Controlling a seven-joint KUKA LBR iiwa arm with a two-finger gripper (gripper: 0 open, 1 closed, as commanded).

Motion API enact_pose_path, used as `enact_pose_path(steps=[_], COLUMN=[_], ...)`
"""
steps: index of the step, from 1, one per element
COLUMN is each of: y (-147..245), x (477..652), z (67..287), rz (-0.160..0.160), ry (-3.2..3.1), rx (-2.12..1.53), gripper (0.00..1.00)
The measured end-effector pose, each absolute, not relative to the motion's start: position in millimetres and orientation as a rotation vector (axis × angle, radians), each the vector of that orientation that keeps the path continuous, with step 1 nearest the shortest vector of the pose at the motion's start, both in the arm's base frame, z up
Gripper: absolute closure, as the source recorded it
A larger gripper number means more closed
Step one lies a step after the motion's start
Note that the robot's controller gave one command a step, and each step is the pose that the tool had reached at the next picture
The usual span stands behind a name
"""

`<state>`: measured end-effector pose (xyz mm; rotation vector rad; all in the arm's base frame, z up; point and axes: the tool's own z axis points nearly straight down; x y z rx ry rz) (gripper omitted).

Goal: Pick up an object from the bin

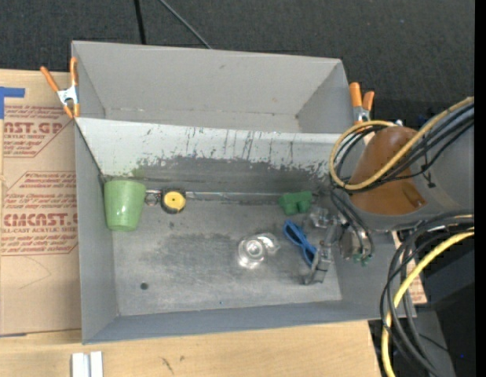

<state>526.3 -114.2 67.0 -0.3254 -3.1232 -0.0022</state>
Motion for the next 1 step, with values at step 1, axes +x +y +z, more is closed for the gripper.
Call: enact_pose_path(steps=[1], y=[-114.7], x=[527.4], z=[70.1], rz=[0.001], ry=[-3.127], rx=[-0.323], gripper=[1.00])
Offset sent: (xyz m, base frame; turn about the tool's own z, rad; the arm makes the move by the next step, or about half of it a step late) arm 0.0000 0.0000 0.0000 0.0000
